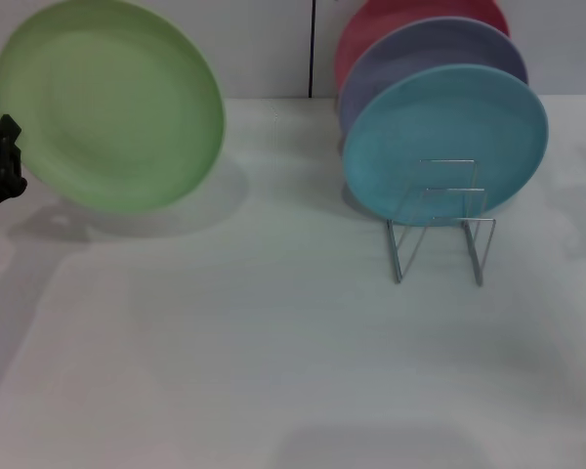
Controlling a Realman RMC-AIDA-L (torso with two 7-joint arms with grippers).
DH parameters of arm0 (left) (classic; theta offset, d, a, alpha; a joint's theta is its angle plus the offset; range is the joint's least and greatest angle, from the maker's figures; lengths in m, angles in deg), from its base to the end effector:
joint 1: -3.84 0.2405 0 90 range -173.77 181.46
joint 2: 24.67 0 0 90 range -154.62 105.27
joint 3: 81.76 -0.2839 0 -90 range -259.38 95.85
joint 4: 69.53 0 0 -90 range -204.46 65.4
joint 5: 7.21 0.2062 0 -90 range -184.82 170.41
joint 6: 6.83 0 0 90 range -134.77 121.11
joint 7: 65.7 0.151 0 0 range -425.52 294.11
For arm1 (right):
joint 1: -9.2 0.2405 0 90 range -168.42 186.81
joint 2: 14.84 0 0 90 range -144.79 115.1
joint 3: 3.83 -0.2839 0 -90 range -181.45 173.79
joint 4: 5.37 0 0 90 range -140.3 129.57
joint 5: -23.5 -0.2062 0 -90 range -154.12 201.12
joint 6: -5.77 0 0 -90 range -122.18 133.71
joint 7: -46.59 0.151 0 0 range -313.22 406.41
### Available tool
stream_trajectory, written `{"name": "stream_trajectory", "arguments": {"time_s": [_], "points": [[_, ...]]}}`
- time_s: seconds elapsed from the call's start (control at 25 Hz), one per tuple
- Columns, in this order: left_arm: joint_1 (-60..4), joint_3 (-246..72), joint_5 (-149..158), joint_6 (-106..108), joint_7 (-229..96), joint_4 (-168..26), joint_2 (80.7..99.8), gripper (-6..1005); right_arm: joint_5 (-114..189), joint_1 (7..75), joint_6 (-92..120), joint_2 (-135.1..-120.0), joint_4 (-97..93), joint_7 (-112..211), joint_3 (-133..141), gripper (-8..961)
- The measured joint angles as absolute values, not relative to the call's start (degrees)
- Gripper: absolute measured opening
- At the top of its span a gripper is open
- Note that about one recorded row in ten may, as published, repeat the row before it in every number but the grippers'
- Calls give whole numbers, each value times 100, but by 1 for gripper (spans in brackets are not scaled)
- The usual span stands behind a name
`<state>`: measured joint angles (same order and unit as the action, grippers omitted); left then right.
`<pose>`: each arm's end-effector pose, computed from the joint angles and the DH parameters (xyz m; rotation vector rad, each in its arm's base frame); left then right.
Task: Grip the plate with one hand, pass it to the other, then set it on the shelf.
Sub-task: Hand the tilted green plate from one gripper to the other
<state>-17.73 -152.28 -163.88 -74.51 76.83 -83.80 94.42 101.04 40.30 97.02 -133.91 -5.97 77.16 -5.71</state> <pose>-0.3452 0.3482 0.0032 -1.6414 -0.6908 -0.9688 0.3037 0.3541 0.0346 -1.3874 0.4478 1.2491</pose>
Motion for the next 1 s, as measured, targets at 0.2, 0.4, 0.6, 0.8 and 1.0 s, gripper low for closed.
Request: {"name": "stream_trajectory", "arguments": {"time_s": [0.2, 0.4, 0.6, 0.8, 1.0], "points": [[-1756, -15234, -16397, -7526, 7708, -8375, 9442, 33, 10105, 4016, 9957, -13402, -1089, 7054, -457, 733], [-1740, -15233, -16401, -7559, 7708, -8371, 9442, 33, 10317, 3955, 10071, -13411, -1489, 6503, -401, 733], [-1739, -15233, -16405, -7623, 7710, -8357, 9442, 33, 10410, 3966, 10098, -13411, -1678, 6401, -394, 733], [-1745, -15202, -16410, -7675, 7739, -8350, 9442, 33, 10485, 4106, 10024, -13409, -1718, 6402, -391, 733], [-1744, -15119, -16419, -7679, 7773, -8350, 9442, 33, 10566, 4332, 9822, -13389, -1713, 6393, -391, 733]]}}
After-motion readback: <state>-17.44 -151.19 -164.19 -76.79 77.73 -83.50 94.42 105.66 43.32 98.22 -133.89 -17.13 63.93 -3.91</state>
